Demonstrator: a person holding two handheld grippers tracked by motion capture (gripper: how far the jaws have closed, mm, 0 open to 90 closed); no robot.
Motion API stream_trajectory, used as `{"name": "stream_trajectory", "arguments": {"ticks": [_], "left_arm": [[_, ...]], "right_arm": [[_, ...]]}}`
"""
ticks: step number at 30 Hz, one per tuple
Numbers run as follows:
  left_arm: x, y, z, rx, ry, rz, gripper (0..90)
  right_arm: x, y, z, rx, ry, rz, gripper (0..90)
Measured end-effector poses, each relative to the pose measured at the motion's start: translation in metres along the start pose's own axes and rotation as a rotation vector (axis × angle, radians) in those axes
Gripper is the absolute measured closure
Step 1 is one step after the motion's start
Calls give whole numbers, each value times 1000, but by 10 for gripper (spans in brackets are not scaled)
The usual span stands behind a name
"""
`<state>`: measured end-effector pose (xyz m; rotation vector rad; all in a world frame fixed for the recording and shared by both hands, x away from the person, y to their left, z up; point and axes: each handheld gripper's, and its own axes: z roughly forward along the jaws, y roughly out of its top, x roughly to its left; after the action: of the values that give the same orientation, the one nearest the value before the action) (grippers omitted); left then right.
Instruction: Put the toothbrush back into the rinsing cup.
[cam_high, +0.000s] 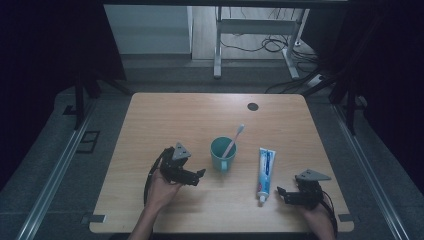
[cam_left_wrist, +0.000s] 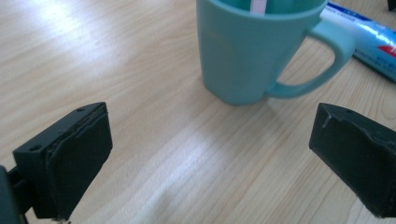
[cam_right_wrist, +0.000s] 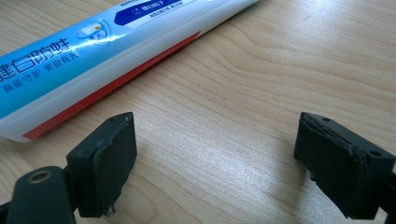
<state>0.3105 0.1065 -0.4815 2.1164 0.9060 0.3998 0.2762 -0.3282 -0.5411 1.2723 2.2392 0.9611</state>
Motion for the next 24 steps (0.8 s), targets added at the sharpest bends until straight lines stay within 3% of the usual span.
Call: {"name": "stream_trajectory", "arguments": {"ticks": [12, 24], "left_arm": [[-3, -29, 4, 24, 3, -8, 0], [-11, -48, 10, 44, 5, -9, 0]], "right_arm": [[0, 0, 0, 0, 0, 1, 128], [0, 0, 0, -1, 0, -1, 128]]}}
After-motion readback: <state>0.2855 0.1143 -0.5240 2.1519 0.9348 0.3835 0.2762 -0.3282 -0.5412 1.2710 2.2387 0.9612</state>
